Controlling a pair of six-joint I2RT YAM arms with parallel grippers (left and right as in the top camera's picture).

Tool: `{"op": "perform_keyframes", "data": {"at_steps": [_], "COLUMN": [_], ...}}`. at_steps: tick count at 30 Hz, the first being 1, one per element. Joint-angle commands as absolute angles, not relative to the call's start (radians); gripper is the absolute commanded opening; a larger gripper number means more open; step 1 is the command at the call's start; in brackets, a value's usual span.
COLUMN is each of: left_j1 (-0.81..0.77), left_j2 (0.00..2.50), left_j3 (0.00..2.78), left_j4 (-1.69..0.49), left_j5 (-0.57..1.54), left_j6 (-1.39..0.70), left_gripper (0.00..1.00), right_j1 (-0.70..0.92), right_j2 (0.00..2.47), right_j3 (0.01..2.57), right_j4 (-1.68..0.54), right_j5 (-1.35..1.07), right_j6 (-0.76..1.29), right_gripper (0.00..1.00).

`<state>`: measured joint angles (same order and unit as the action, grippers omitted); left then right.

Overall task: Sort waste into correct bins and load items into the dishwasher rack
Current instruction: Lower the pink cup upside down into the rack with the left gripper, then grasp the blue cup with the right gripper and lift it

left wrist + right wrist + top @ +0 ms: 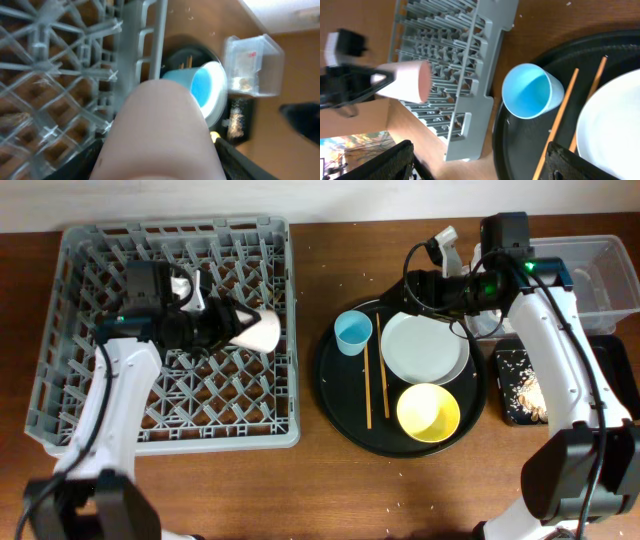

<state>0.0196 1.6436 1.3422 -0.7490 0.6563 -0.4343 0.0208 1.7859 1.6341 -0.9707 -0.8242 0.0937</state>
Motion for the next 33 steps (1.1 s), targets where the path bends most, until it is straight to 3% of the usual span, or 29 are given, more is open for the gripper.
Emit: {"op": "perform_keyframes", "data": {"at_steps": [1,5,9,16,17,18,19,20,25,30,33], "left_j1": [-0.069,-0.211,-0.312,-0.347,-0.347,-0.347,-0.347,-0.347,-0.346,-0.337,-0.3], "left_j2": [1.56,1.574,1.627,1.798,1.808,1.816,1.823,1.823,1.823,1.811,1.804], "left_j3": [1.469,1.467,1.439,1.438,1.438,1.438,1.438,1.438,1.451,1.622,1.776], "left_j4": [-0.97,-1.106,-1.104,-1.088,-1.087,-1.086,-1.082,-1.078,-1.033,-1.109,-1.157], "left_j5": [0.236,0.057,-0.062,-0.092,-0.087,-0.08,-0.064,-0.064,-0.068,-0.062,-0.036], "left_j6": [-0.244,-0.244,-0.245,-0.245,-0.245,-0.245,-0.245,-0.245,-0.245,-0.264,-0.306], "left_gripper": [0.13,0.12,0.12,0.11,0.18,0.33,0.56,0.7,0.91,0.91,0.77], "right_j1": [0.019,0.02,0.043,0.116,0.12,0.128,0.137,0.145,0.192,0.224,0.224], "right_j2": [1.773,1.773,1.773,1.774,1.774,1.774,1.774,1.774,1.787,1.879,1.952], "right_j3": [1.637,1.637,1.636,1.636,1.636,1.636,1.636,1.636,1.636,1.636,1.636], "right_j4": [-0.981,-0.98,-0.981,-0.98,-0.98,-0.98,-0.981,-0.981,-0.98,-0.974,-0.946], "right_j5": [-0.764,-0.746,-0.697,-0.611,-0.603,-0.587,-0.527,-0.472,-0.315,-0.293,-0.296], "right_j6": [0.078,0.078,0.078,0.08,0.086,0.095,0.154,0.202,0.324,0.358,0.357], "right_gripper": [0.85,0.84,0.84,0.84,0.84,0.84,0.84,0.84,0.79,0.69,0.59]}}
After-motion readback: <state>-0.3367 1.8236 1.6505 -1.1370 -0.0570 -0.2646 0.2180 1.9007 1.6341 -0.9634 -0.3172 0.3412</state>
